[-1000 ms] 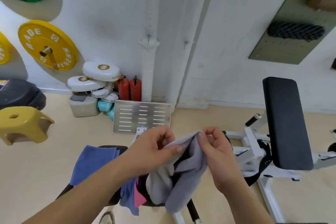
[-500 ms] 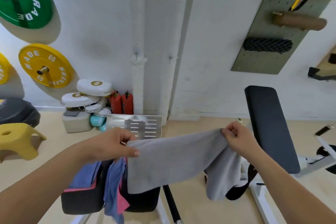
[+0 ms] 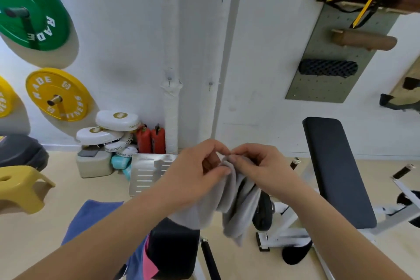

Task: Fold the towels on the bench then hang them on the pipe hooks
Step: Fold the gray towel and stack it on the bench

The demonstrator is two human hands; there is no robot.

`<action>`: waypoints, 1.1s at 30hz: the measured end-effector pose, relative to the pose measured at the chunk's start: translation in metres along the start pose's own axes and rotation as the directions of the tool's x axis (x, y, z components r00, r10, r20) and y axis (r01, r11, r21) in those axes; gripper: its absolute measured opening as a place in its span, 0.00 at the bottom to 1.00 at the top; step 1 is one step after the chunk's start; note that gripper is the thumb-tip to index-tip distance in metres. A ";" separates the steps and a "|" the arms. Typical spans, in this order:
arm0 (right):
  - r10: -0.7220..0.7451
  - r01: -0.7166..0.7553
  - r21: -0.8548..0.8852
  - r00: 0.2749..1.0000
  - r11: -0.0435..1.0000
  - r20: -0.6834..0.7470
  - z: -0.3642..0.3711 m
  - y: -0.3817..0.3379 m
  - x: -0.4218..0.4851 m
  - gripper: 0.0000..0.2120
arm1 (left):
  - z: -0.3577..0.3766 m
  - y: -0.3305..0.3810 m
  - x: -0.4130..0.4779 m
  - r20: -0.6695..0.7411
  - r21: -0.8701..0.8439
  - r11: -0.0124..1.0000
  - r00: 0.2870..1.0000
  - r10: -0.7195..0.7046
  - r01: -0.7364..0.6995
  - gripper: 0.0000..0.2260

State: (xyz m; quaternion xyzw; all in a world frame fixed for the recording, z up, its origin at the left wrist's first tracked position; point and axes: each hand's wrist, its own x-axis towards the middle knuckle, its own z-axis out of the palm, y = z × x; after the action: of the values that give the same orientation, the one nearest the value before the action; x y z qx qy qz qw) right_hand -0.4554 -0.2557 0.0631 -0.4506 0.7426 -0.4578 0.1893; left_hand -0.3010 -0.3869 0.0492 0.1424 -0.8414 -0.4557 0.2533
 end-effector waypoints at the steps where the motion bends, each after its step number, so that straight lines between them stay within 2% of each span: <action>1: -0.011 0.011 0.013 1.000 1.000 0.005 0.003 -0.004 0.000 0.03 | 0.004 0.000 0.000 -0.023 -0.026 1.000 1.000 -0.016 0.016 0.11; 4: -0.030 0.024 0.150 0.999 0.988 0.032 0.005 -0.011 -0.004 0.03 | 0.006 -0.007 -0.002 -0.116 -0.027 0.997 0.991 -0.068 0.065 0.10; 6: -0.037 0.022 0.220 0.997 0.975 0.064 0.004 -0.011 -0.008 0.05 | 0.004 -0.008 -0.006 -0.106 -0.007 0.997 0.991 -0.081 0.081 0.09; 9: -0.029 0.005 0.203 0.993 0.979 0.118 0.006 -0.004 -0.009 0.05 | 0.000 -0.007 -0.016 -0.073 0.057 0.997 0.996 -0.056 0.061 0.05; 12: 0.045 -0.085 0.180 0.976 0.980 0.215 0.002 0.016 -0.008 0.08 | -0.009 -0.010 -0.022 -0.119 0.035 0.990 0.984 -0.130 0.135 0.05; 17: 0.200 -0.237 0.058 0.907 0.970 0.371 -0.023 0.060 -0.016 0.07 | -0.028 -0.030 -0.025 -0.200 0.030 0.972 0.954 -0.222 0.232 0.06; 20: 0.308 -0.266 -0.157 0.851 0.951 0.426 -0.035 0.081 -0.020 0.05 | -0.039 -0.037 -0.023 -0.256 0.000 0.958 0.926 -0.277 0.286 0.06; 22: 0.348 -0.267 -0.246 0.850 0.932 0.394 -0.042 0.095 -0.024 0.06 | -0.045 -0.040 -0.020 -0.281 -0.015 0.953 0.914 -0.293 0.301 0.06; 23: 0.352 -0.282 -0.231 0.862 0.931 0.364 -0.046 0.101 -0.026 0.07 | -0.048 -0.042 -0.019 -0.284 -0.014 0.952 0.912 -0.297 0.305 0.06; 25: 0.330 -0.321 -0.078 0.904 0.944 0.271 -0.052 0.108 -0.030 0.11 | -0.050 -0.048 -0.018 -0.266 0.005 0.950 0.916 -0.300 0.312 0.06; 27: 0.332 -0.345 0.142 0.937 0.928 0.109 -0.052 0.108 -0.032 0.17 | -0.048 -0.059 -0.017 -0.258 -0.016 0.941 0.907 -0.332 0.339 0.05; 30: 0.395 -0.334 0.382 0.915 0.861 -0.089 -0.040 0.098 -0.034 0.18 | -0.037 -0.087 -0.021 -0.253 -0.194 0.845 0.807 -0.533 0.498 0.06; 33: 0.432 -0.331 0.377 0.874 0.865 -0.224 -0.027 0.092 -0.040 0.20 | -0.025 -0.112 -0.029 -0.200 -0.423 0.684 0.676 -0.710 0.594 0.11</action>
State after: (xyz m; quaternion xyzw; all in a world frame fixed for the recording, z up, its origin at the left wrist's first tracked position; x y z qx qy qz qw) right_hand -0.4988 -0.1919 -0.0062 -0.1801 0.7512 -0.5905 0.2336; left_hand -0.2621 -0.4521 -0.0419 0.4718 -0.5866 -0.6148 0.2354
